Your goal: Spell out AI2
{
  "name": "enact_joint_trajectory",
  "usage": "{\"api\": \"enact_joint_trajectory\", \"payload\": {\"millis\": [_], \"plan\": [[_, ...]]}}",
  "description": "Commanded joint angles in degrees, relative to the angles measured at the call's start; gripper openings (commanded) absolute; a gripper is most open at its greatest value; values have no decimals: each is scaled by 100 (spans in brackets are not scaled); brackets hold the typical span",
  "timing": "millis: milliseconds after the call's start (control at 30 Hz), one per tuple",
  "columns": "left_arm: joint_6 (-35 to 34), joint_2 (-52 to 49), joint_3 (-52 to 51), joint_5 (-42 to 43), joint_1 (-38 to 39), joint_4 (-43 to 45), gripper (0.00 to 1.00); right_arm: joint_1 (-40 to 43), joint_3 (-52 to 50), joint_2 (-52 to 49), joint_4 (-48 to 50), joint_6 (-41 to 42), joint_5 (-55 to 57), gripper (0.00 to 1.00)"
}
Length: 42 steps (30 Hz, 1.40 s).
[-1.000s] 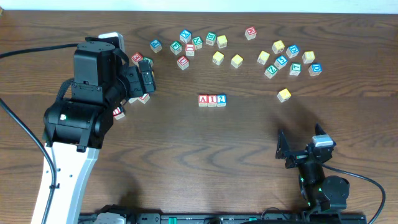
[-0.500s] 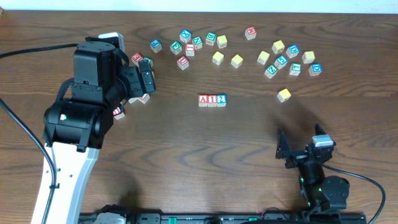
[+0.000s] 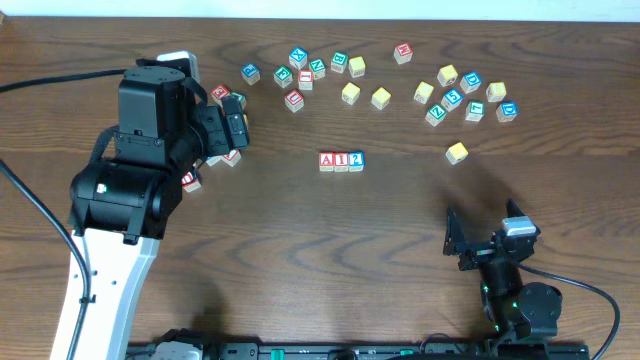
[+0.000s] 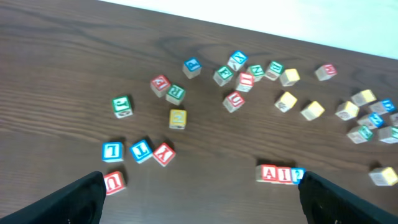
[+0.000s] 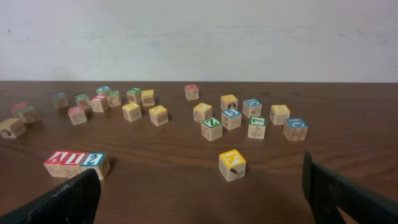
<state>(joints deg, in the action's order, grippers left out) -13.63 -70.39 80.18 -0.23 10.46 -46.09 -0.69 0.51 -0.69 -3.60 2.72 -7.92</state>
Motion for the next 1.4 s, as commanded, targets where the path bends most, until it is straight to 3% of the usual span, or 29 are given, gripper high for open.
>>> {"api": "enact_joint_trajectory", "payload": {"millis": [0, 267, 433, 767, 1367], "plan": [[267, 170, -118, -243, -63, 79, 98, 24, -20, 35, -7, -66, 24, 99], [413, 1781, -2597, -35, -625, 2328, 98, 22, -20, 35, -7, -66, 24, 99], [1054, 3165, -4319, 586, -1080, 3362, 98, 22, -20, 35, -7, -68, 24, 99], [1517, 5311, -6454, 625, -1423, 3637, 98, 22, -20, 33, -7, -66, 24, 99], [1941, 6817, -7952, 518, -1495, 4148, 98, 22, -20, 33, -7, -66, 24, 99]]}}
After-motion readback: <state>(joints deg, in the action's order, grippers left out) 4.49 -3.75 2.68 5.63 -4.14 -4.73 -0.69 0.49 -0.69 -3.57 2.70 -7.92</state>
